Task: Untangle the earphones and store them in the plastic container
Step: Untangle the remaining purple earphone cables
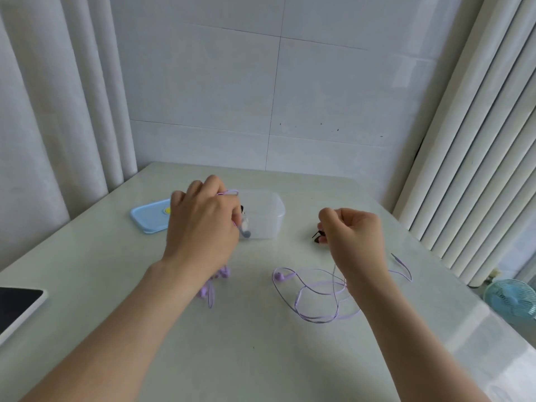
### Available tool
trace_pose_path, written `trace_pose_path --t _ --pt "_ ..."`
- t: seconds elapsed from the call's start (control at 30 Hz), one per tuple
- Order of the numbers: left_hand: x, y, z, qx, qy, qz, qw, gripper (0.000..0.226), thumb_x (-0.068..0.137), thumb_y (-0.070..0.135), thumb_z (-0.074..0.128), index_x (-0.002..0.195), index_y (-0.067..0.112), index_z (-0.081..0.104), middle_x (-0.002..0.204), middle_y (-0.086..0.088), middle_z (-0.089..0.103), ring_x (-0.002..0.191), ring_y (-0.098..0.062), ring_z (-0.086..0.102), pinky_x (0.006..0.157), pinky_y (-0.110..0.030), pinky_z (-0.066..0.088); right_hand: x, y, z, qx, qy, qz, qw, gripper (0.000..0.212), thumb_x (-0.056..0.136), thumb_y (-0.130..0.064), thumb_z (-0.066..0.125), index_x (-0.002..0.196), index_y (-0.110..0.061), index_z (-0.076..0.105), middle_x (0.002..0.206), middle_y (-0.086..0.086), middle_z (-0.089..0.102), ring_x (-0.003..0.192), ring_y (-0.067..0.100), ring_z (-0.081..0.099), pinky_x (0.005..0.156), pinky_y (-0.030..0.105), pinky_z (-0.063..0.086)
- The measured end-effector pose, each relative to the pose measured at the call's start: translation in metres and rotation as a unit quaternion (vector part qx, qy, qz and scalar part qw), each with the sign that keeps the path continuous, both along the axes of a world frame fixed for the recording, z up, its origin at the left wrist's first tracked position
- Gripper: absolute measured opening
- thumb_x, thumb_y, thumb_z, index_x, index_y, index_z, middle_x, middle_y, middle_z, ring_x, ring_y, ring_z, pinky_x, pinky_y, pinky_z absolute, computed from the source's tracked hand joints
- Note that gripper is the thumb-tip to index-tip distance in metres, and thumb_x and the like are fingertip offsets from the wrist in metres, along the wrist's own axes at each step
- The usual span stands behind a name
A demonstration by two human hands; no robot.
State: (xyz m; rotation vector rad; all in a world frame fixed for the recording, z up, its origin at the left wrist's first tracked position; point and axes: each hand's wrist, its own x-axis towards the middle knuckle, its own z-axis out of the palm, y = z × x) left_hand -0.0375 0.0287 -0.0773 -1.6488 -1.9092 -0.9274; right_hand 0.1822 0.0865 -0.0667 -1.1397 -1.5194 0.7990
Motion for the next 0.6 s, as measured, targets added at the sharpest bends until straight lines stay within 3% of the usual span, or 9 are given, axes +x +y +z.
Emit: trace_pose_path --t 0.07,0.13,0.2,0.37,0.43,0.53,0.6 --pt "0.000 -0.003 0.002 -0.046 0.029 0.055 0.997 0.024 0.077 0.022 0.042 0.063 0.023 0.062 0.091 0.003 0.059 0.093 -0.031 0.048 0.079 -0.041 0.027 0.000 -0.002 0.001 0.006 -0.036 -0.001 0.999 0.036 0.074 -0.020 0.059 0.066 0.012 0.044 0.065 0.033 0.053 0.054 0.019 0.055 0.054 0.039 0.045" --pt "0.006 -0.003 0.000 -0.109 0.030 0.074 0.991 0.033 0.079 0.036 0.035 0.061 0.023 0.060 0.097 0.007 0.052 0.098 -0.028 0.038 0.085 -0.043 0.024 0.000 -0.005 0.004 -0.046 -0.029 0.027 0.998 0.031 0.079 -0.009 0.059 0.072 0.019 0.051 0.065 0.028 0.065 0.051 0.025 0.068 0.050 0.039 0.053" --pt "0.012 -0.001 -0.006 -0.111 0.044 0.075 0.990 0.034 0.083 0.041 0.039 0.064 0.024 0.062 0.099 0.006 0.047 0.098 -0.029 0.036 0.089 -0.045 0.025 -0.001 -0.011 0.007 -0.106 -0.056 0.078 0.990 0.030 0.087 -0.008 0.061 0.074 0.019 0.057 0.061 0.019 0.066 0.052 0.028 0.070 0.051 0.036 0.057" --pt "0.014 0.009 -0.023 -0.024 0.120 0.087 0.989 0.019 0.101 0.031 0.046 0.110 0.018 0.055 0.097 -0.003 0.062 0.094 -0.034 0.048 0.086 -0.050 0.033 -0.005 -0.023 0.007 -0.128 -0.209 0.250 0.937 0.057 0.104 -0.046 0.060 0.077 0.000 0.079 0.071 0.007 0.078 0.074 0.024 0.079 0.075 0.038 0.066" --pt "0.016 0.009 -0.028 -0.034 0.131 0.085 0.987 0.021 0.101 0.036 0.051 0.113 0.020 0.057 0.102 -0.004 0.061 0.099 -0.035 0.047 0.089 -0.052 0.033 -0.006 -0.027 0.009 -0.098 -0.234 0.278 0.927 0.060 0.107 -0.050 0.052 0.080 -0.006 0.082 0.078 0.003 0.080 0.081 0.017 0.079 0.085 0.037 0.064" --pt "0.023 0.008 -0.031 -0.056 0.136 0.093 0.985 0.024 0.099 0.044 0.055 0.089 0.023 0.063 0.113 -0.008 0.050 0.107 -0.040 0.043 0.096 -0.057 0.032 -0.001 -0.013 0.009 -0.101 -0.199 0.229 0.948 0.053 0.108 -0.036 0.050 0.081 -0.003 0.081 0.076 0.007 0.080 0.077 0.022 0.079 0.082 0.039 0.064" --pt "0.028 0.008 -0.030 -0.054 0.130 0.094 0.986 0.035 0.099 0.046 0.050 0.077 0.023 0.064 0.114 -0.009 0.048 0.106 -0.041 0.042 0.099 -0.059 0.030 0.011 0.008 0.001 -0.074 -0.220 0.076 0.970 0.045 0.099 -0.029 0.052 0.073 0.001 0.073 0.066 0.013 0.073 0.071 0.038 0.073 0.070 0.041 0.062"
